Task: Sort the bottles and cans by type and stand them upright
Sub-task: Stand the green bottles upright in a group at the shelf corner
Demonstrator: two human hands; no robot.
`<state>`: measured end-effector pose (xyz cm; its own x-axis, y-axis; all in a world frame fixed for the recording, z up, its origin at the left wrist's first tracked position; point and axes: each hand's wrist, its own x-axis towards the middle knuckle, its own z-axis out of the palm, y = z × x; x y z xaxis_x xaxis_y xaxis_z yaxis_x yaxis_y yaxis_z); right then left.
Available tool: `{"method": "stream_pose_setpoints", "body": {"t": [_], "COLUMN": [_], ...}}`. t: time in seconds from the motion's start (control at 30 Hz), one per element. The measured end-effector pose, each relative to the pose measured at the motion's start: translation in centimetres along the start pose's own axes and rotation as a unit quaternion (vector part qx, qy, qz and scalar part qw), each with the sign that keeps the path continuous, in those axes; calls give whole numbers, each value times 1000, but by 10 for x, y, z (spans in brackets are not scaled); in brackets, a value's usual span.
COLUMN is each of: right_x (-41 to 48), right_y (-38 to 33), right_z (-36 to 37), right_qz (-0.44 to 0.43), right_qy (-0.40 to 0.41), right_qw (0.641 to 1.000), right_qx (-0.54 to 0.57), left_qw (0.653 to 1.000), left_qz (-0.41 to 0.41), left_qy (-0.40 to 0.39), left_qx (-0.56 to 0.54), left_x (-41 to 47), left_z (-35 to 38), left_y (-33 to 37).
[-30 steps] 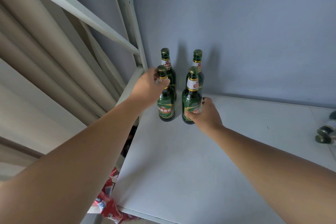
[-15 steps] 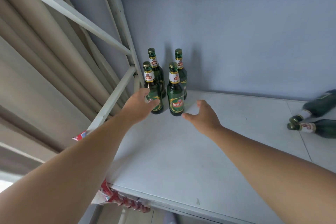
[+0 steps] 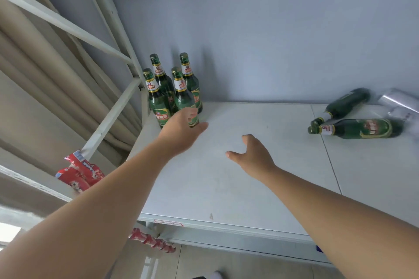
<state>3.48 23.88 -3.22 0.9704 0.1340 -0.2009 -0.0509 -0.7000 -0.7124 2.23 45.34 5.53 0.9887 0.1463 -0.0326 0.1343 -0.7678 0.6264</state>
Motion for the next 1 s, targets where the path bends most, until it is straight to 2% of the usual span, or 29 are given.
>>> {"method": "stream_pose_setpoints", "body": {"t": [0.27,0.5,0.7,1.0], "right_x": [-24,-55,-78,-73], "right_y": [41,75,109,179], "right_z": [-55,-97,-127,-189], "right_qz": [77,141,187,189], "right_qy": [70,116,128,122], "right_qw": [994,981,970,970], "right_qx": [-30,-66,-83,-95], "left_qw": [989,950,934,924], "left_qz": [108,196,227,225], "left_qy": [-76,-158,-207,-233], "left_qx": [68,184,183,202], "left_x": [27,33,27,46], "left_z": [32,74,110,183], "left_y": [45,75,115,179]}}
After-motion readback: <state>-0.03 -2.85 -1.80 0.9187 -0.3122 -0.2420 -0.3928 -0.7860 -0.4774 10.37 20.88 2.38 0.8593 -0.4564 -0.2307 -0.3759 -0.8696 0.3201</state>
